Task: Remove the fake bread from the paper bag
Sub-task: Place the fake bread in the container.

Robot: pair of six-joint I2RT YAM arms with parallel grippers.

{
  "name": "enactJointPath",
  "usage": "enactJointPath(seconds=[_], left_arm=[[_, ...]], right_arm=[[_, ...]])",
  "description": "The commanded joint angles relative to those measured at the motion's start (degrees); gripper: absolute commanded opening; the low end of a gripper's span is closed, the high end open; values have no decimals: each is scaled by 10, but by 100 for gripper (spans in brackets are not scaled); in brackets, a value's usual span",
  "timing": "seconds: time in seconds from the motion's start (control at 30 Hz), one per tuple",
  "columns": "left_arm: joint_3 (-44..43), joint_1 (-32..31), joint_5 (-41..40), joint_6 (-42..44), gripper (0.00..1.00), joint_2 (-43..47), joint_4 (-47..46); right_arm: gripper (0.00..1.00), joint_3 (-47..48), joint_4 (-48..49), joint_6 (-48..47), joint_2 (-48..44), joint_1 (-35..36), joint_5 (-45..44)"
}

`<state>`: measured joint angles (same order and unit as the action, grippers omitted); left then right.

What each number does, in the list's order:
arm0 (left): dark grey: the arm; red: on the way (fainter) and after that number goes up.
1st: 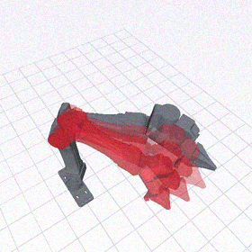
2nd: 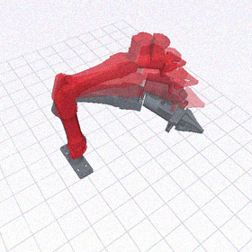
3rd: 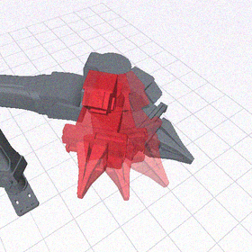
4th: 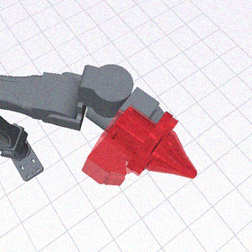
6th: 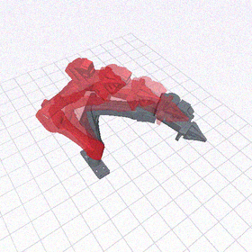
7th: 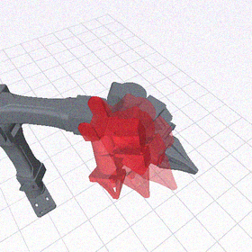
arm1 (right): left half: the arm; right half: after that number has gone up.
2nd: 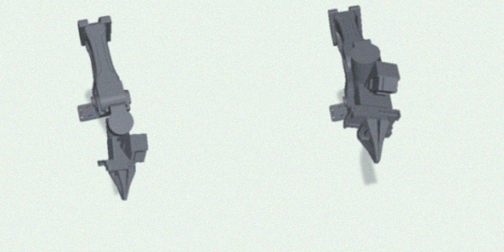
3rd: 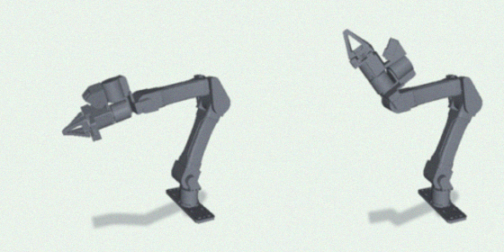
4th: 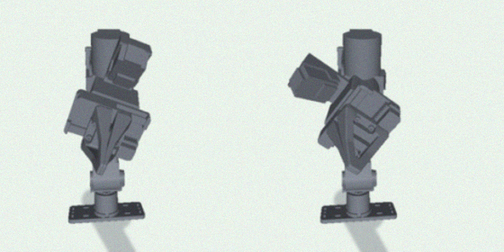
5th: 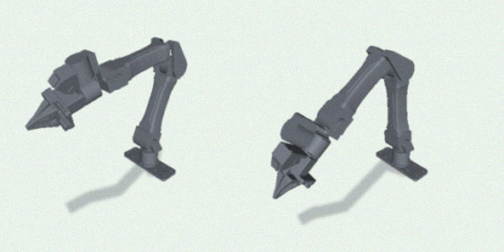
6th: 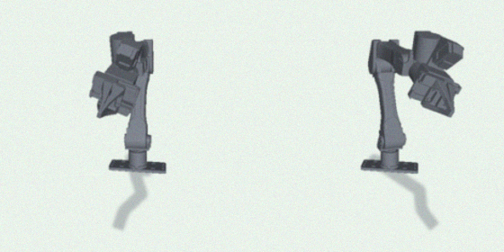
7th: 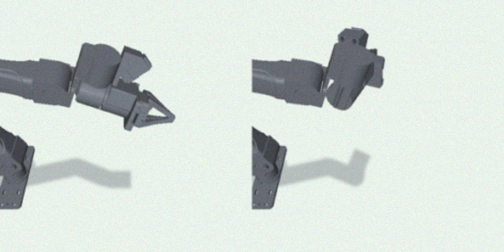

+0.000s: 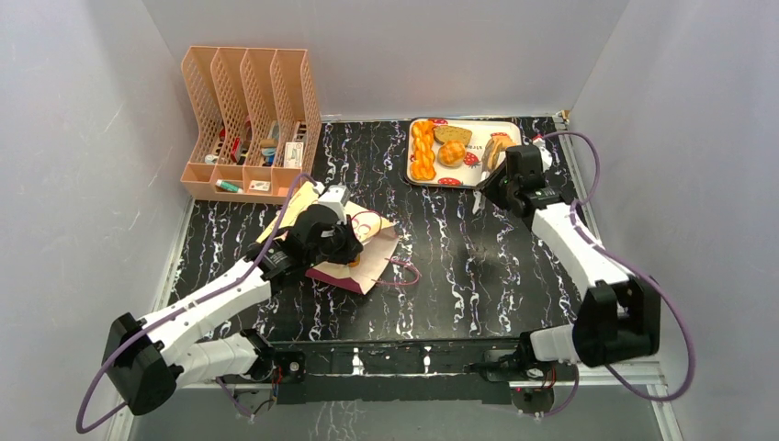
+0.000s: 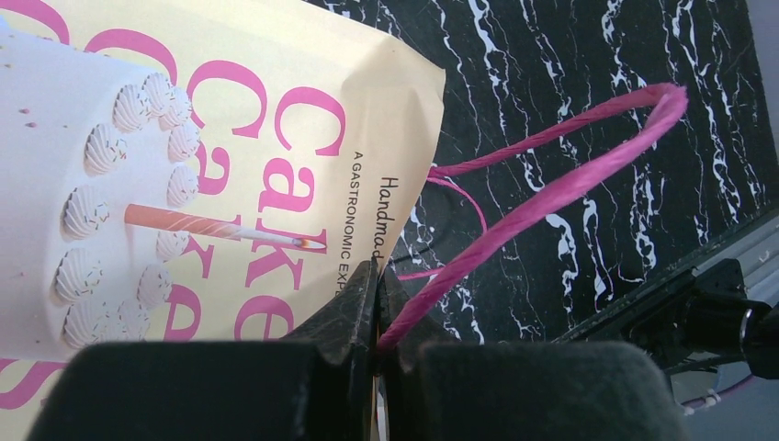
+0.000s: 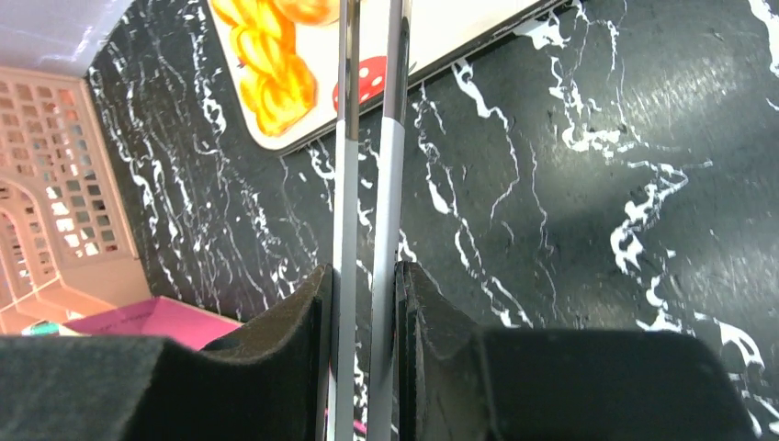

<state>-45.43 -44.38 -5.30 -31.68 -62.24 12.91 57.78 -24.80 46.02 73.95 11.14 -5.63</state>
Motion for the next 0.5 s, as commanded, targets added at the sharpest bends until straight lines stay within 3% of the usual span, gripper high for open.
enactJointPath(seconds=[0.0, 0.27, 0.47], left_arm=[[-18, -3, 30, 13, 0, 40, 15], [3, -3, 52, 11, 0, 75, 24], [8, -3, 84, 16, 0, 86, 18]], right_arm=[[0, 63, 108, -20, 66, -28, 43], [0, 169, 134, -31, 200, -41, 36], [1, 192, 137, -31, 249, -60, 33]])
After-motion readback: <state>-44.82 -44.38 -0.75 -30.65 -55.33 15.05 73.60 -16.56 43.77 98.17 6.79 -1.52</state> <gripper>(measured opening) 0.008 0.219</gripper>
